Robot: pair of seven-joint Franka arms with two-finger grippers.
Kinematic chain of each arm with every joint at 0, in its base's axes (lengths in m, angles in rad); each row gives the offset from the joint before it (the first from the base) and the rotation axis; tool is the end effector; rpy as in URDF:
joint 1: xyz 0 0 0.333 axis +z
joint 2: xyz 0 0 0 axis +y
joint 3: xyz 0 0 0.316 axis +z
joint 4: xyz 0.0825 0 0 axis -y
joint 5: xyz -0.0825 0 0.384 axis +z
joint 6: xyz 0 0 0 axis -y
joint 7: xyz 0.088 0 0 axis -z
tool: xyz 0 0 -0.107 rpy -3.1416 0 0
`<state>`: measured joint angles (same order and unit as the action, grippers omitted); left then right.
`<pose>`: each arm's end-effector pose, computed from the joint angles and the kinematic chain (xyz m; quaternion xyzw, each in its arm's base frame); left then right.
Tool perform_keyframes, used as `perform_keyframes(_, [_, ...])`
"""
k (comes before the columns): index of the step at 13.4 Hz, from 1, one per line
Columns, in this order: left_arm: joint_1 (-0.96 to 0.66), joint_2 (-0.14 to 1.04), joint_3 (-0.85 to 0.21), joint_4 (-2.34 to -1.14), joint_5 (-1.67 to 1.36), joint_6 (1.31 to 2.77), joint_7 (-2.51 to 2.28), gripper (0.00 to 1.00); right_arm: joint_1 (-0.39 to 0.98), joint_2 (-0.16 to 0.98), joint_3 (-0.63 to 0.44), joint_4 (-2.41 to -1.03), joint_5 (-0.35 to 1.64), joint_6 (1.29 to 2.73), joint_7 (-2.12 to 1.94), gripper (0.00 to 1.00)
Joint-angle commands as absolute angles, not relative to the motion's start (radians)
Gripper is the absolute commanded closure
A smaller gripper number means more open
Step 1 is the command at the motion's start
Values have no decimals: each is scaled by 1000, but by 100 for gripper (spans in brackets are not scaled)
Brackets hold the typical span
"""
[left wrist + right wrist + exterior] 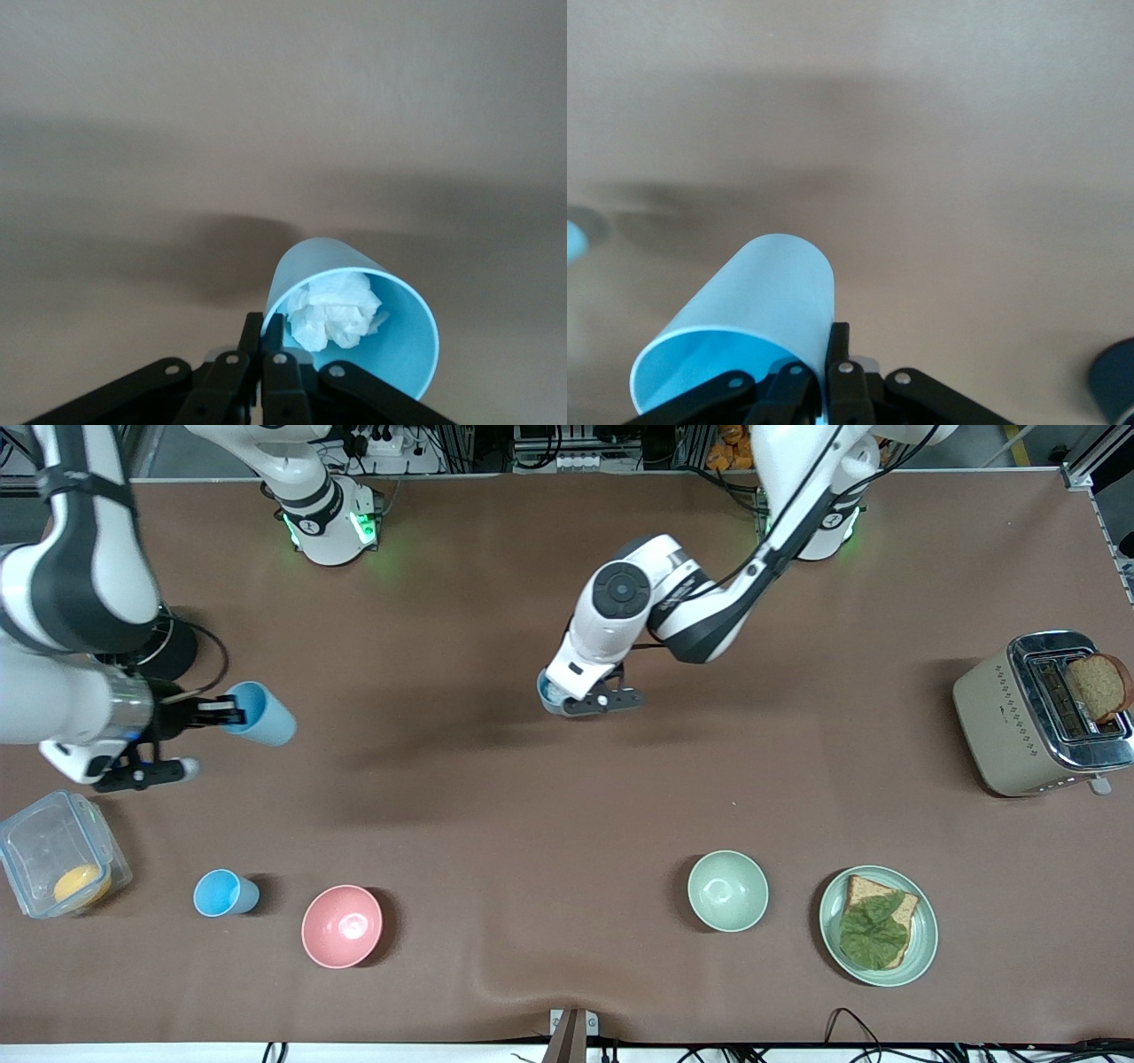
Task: Stack blue cups with both arms
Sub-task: 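Carry the cup to mid-table with the left gripper while the right gripper lifts its cup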
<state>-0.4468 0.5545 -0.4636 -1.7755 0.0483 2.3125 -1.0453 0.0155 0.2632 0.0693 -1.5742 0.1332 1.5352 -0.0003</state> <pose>0.4281 -0.5044 0.2787 0.9913 0.0836 -0.0715 0.0728 0.6033 0.0621 0.4683 -0.9852 -0.0345 0.1529 0.0688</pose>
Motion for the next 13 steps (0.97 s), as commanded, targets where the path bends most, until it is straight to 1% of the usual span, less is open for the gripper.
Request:
perform_keyframes(1, [-485, 609, -453, -1747, 125, 2345, -1130, 100, 57, 242, 64, -1560, 144, 1480, 142, 100])
perform_keyframes(5, [-528, 666, -453, -1743, 227, 2352, -1241, 100, 63, 244, 66, -1559, 146, 1471, 169, 100])
perform_keyframes(6, [-528, 669, -453, -1744, 244, 2352, -1274, 84, 72, 244, 67, -1559, 158, 1470, 202, 100])
perform_keyframes(7, [-528, 666, -453, -1743, 258, 2352, -1294, 53, 72, 245, 66, -1559, 166, 1467, 218, 100])
perform_keyframes(8, [-523, 660, -453, -1744, 264, 2350, -1302, 1, 72, 245, 66, -1560, 181, 1465, 218, 100])
perform_keyframes(11, [-511, 615, -454, -1746, 265, 2321, -1321, 0, 77, 244, 66, -1559, 189, 1459, 227, 100])
perform_keyframes(13, [-511, 542, -456, -1746, 264, 2232, -1338, 0, 80, 245, 66, -1557, 189, 1460, 232, 100])
